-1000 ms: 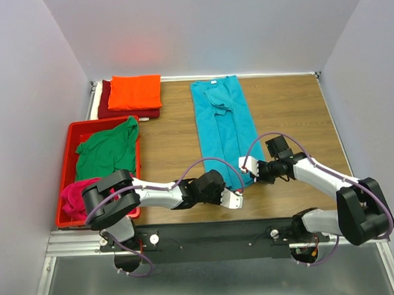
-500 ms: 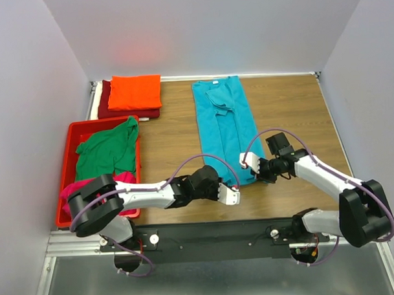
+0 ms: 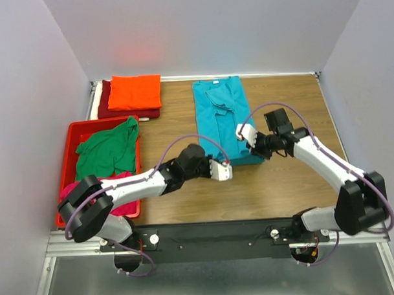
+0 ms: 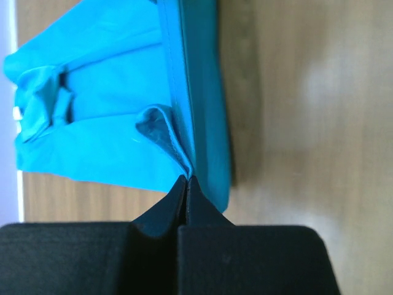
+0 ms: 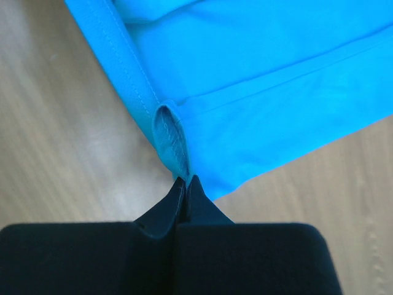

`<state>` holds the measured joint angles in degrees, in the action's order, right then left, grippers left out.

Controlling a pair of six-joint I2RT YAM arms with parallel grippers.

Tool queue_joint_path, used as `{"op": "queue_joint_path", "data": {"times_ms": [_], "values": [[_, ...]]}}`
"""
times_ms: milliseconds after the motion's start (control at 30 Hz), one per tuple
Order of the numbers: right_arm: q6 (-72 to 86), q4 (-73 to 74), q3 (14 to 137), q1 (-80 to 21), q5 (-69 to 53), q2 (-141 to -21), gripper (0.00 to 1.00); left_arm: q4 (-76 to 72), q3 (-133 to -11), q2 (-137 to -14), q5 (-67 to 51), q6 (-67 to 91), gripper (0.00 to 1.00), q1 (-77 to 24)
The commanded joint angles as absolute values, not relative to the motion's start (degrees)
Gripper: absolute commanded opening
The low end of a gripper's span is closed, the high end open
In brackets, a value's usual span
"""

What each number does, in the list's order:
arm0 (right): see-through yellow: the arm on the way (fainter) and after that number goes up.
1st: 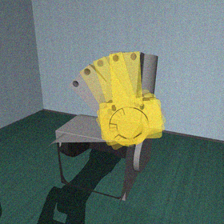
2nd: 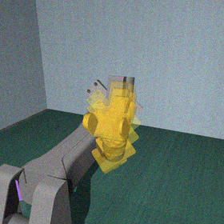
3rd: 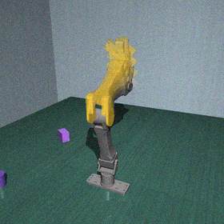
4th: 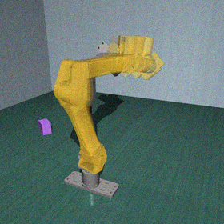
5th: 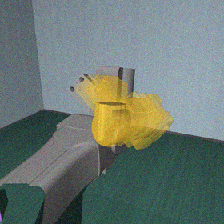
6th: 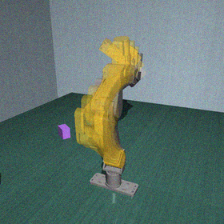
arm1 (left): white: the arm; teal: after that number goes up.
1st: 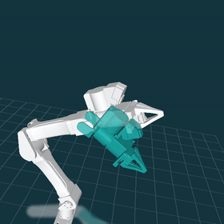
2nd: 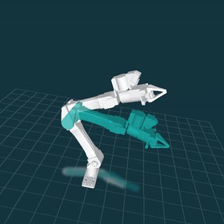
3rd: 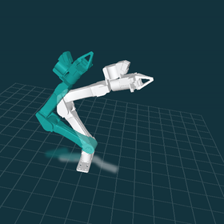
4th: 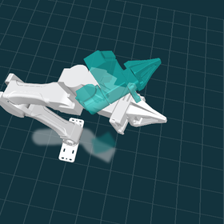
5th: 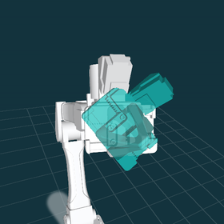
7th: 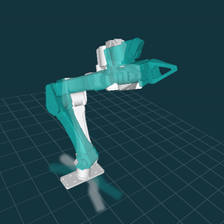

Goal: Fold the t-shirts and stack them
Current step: Fold the tshirt

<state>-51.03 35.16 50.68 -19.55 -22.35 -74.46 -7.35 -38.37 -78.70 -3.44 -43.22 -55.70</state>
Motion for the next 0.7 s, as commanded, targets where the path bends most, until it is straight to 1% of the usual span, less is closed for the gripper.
{"op": "queue_joint_path", "data": {"times_ms": [0,100,367,433,567,667], "values": [[-48.78,34.46,57.47,-18.81,-17.23,-81.64,0.0,-7.65,-45.16,-82.34,-6.76,-46.31,0.0,-49.84],[-47.73,33.05,63.79,-18.02,-15.74,-85.94,0.01,-7.82,-49.73,-85.77,-8.17,-48.07,0.0,-46.15],[-45.53,32.7,81.99,-14.51,-14.24,-104.21,0.0,-6.07,-63.18,-97.81,-12.83,-50.18,0.0,-36.66],[-45.26,32.69,87.5,-14.07,-14.33,-107.04,0.0,-5.54,-66.7,-101.23,-13.62,-50.19,0.0,-34.29],[-44.12,32.78,95.43,-13.8,-14.24,-115.99,0.0,-4.05,-74.15,-106.6,-14.41,-49.75,0.0,-31.47],[-43.68,32.7,100.71,-13.89,-13.8,-119.78,0.0,-1.85,-77.6,-110.29,-14.68,-49.66,0.0,-30.15]]}}
